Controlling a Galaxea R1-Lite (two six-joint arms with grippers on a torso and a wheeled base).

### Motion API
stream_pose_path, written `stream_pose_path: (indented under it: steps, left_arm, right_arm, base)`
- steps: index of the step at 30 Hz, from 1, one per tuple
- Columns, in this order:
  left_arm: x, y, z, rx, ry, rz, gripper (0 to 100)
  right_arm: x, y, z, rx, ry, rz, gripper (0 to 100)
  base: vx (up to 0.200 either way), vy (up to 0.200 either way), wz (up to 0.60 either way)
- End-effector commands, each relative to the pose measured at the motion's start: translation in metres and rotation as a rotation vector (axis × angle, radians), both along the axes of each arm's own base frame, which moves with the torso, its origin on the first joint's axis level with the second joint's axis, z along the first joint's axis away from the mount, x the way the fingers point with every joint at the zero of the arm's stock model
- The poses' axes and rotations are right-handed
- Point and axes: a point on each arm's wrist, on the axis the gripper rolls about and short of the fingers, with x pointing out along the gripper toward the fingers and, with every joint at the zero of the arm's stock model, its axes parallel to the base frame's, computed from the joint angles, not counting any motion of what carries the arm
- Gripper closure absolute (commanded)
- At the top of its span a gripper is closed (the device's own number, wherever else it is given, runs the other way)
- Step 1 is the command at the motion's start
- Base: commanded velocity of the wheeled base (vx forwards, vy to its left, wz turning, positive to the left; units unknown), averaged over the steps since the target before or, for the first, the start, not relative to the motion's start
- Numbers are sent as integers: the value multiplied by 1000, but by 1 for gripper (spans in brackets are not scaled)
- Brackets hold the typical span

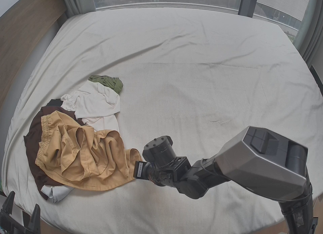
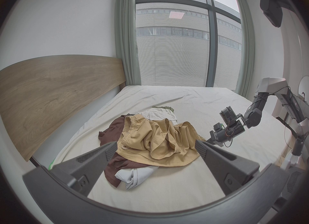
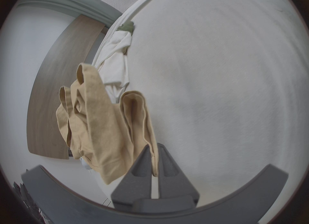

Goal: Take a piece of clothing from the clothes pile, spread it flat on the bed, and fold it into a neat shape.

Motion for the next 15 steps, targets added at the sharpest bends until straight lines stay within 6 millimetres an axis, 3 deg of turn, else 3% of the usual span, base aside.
stream_pose_path:
  steps: [1, 6, 15]
  left_arm:
    - [0, 0, -5, 0, 1, 0, 0]
    - [0, 0, -5, 2, 1, 0, 0]
    - [0, 0, -5, 2, 1, 0, 0]
  right_arm:
    - [2, -14, 16, 10, -11, -24, 100]
    - [4, -34, 19, 7, -14, -54, 100]
    - [4, -52, 14, 3, -18, -82, 100]
  base:
    - [0, 0, 0]
    - [0, 0, 0]
    - [0, 0, 0]
